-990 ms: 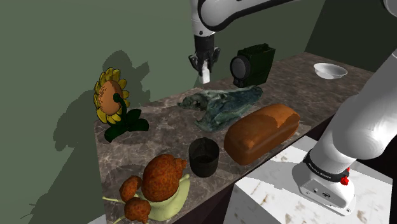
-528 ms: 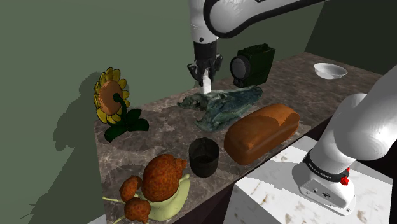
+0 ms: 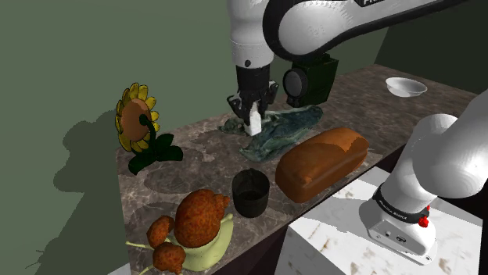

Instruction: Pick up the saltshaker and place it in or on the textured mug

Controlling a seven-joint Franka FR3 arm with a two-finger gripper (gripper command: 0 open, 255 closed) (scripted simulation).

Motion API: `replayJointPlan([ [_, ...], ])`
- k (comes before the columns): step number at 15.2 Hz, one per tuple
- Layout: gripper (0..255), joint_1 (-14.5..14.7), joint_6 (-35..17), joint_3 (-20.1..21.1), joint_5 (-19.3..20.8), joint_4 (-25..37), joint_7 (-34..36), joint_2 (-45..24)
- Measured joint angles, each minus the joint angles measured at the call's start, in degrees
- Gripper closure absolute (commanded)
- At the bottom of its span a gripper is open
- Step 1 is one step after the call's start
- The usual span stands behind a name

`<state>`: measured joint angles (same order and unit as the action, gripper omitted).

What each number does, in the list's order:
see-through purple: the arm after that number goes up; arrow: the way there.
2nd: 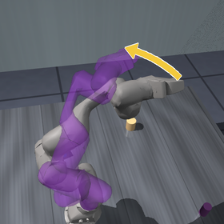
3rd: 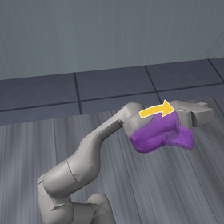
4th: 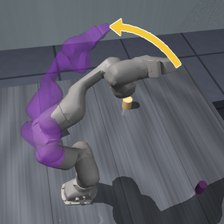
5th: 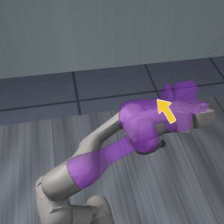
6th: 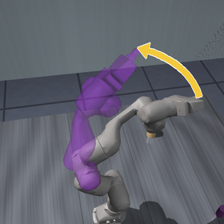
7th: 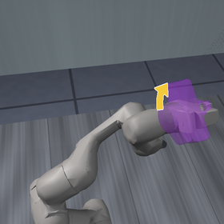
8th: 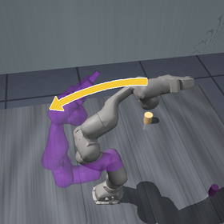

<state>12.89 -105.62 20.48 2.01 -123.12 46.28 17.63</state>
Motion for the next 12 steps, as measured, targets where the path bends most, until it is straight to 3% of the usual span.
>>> replayJointPlan([
  [8,255,4.6,2.5,7.0,-3.4,-0.2,10.1,2.2],
  [12,255,5.0,0.6,8.0,-3.6,-1.8,11.4,1.9],
])
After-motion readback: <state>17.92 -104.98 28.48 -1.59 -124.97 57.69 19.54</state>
